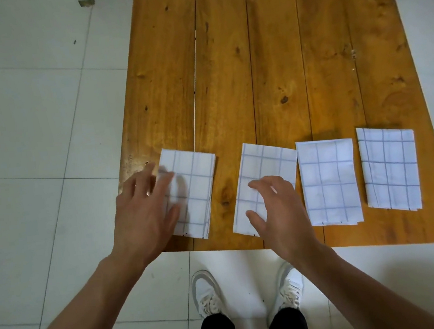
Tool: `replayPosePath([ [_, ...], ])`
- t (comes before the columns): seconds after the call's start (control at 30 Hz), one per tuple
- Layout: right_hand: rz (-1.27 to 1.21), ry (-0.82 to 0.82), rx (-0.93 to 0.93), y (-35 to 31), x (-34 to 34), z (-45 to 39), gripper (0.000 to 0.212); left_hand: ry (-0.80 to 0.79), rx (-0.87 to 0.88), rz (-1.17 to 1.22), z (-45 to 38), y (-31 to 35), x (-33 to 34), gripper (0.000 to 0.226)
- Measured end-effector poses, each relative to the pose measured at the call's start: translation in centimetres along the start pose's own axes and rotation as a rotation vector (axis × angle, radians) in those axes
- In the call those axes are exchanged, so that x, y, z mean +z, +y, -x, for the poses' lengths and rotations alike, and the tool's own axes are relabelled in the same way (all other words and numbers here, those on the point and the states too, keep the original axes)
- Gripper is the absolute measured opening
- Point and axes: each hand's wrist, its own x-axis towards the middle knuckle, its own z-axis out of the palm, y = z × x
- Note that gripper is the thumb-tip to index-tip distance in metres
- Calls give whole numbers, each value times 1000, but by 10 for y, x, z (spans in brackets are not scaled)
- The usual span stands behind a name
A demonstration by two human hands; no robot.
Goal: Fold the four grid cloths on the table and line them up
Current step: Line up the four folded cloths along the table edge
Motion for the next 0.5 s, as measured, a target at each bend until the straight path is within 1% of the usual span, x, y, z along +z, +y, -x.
replayPosePath([
  [0.07, 111, -22, 4, 6, 5, 11, 62, -51, 168, -74, 12, -4, 8, 60],
  [0.13, 206, -54, 1, 10, 12, 20, 70, -111, 232, -114, 24, -8, 19, 64],
  [0.2, 209, -90, 2, 13, 19, 25, 71, -131, 238, -143, 32, -10, 31, 66],
  [0.3, 168, -74, -5, 16, 22, 24, 67, -120, 222, -141, 38, -10, 43, 64],
  [0.5, 210, -115, -73, 23, 20, 8, 71, -149, 158, -133, 26, 11, 45, 58],
])
